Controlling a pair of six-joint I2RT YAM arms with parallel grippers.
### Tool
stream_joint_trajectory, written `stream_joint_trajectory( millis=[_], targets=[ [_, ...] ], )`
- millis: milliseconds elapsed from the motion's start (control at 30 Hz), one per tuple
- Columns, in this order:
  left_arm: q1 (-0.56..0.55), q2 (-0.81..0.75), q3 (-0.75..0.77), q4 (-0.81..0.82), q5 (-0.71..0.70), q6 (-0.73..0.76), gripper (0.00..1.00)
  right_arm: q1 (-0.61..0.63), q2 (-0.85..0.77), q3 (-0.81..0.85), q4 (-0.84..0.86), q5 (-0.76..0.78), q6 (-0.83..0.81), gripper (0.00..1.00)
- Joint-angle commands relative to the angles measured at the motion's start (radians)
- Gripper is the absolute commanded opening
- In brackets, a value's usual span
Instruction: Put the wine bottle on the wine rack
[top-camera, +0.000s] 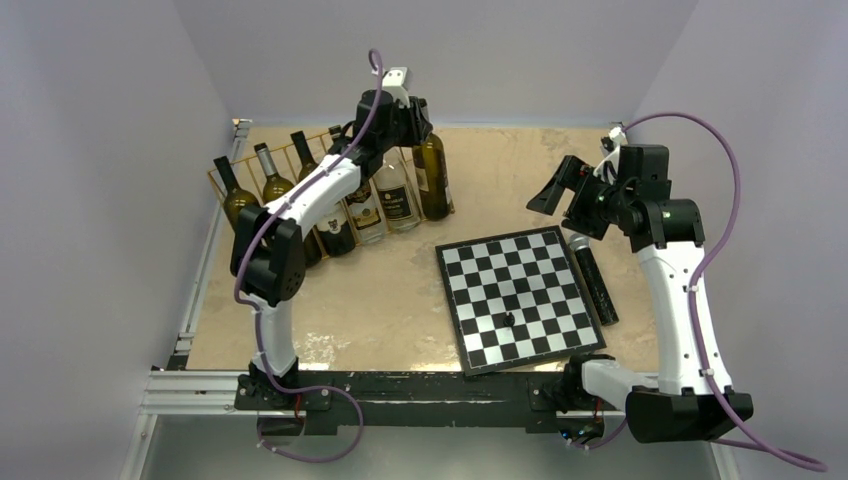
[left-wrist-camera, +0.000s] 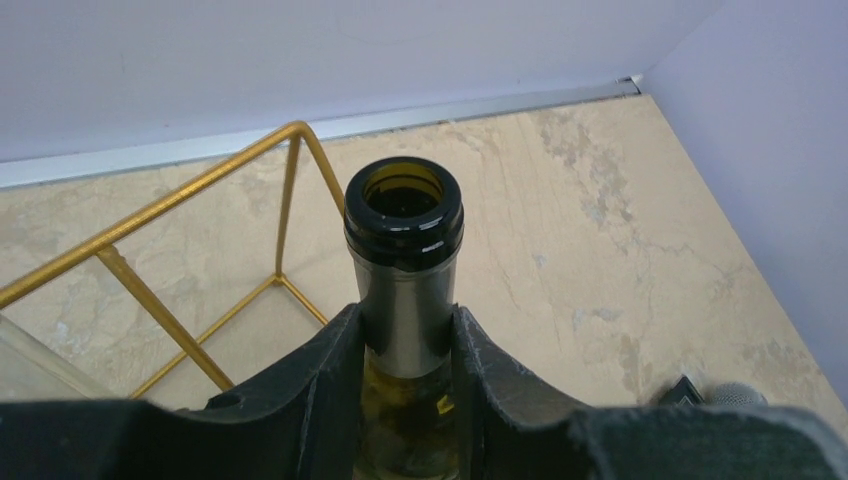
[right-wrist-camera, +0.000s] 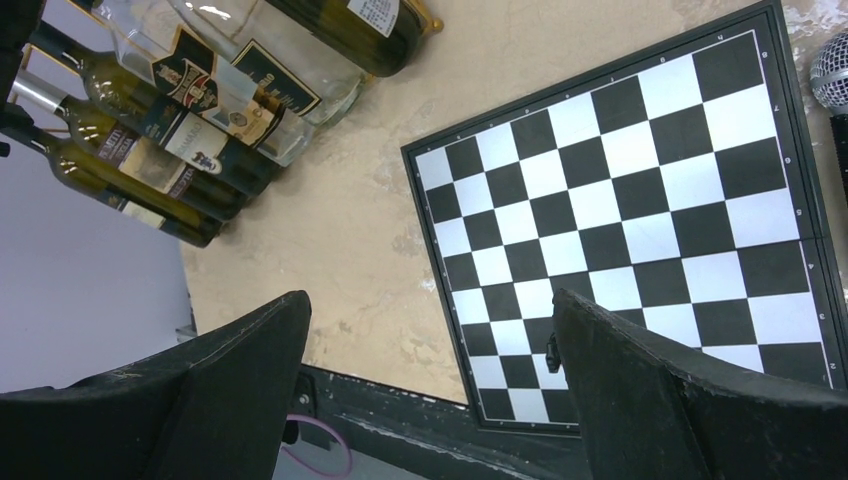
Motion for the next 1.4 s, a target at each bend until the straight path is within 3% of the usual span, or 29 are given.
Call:
stream_joint_trajectory(
  millis=[0, 200, 367, 700, 1200, 1233, 1367],
  targets=[
    [0.006, 0.016, 0.007, 0.036, -0.077, -0.001, 0.05, -0.003, 0.007, 0.020, 0.023, 0.036, -0.017, 0.96],
    [0.006, 0.039, 0.022, 0.000, -0.208, -0.039, 0.07, -0.003, 0.011, 0.017, 0.023, 0.036, -0.019, 0.96],
    [0.006, 0.078, 0.086, -0.084, -0.254, -0.060, 0.15, -0.003, 0.015, 0.017, 0.023, 0.030, -0.019, 0.96],
    [0.005, 0.132, 0.170, -0.190, -0.306, -0.112, 0.43, -0.003, 0.007, -0.006, 0.035, 0.029, -0.011, 0.96],
    [0.005, 0.052, 0.125, -0.151, -0.220, -0.112, 0.83, -0.004, 0.001, 0.013, 0.028, 0.031, -0.019, 0.96],
    [0.005, 0.040, 0.124, -0.151, -0.214, -0.111, 0.97, -0.004, 0.001, 0.019, 0.027, 0.031, -0.019, 0.96],
    [0.008, -0.038, 0.101, -0.159, -0.151, -0.089, 0.99, -0.004, 0.003, 0.040, 0.021, 0.041, -0.026, 0.97]
  ],
)
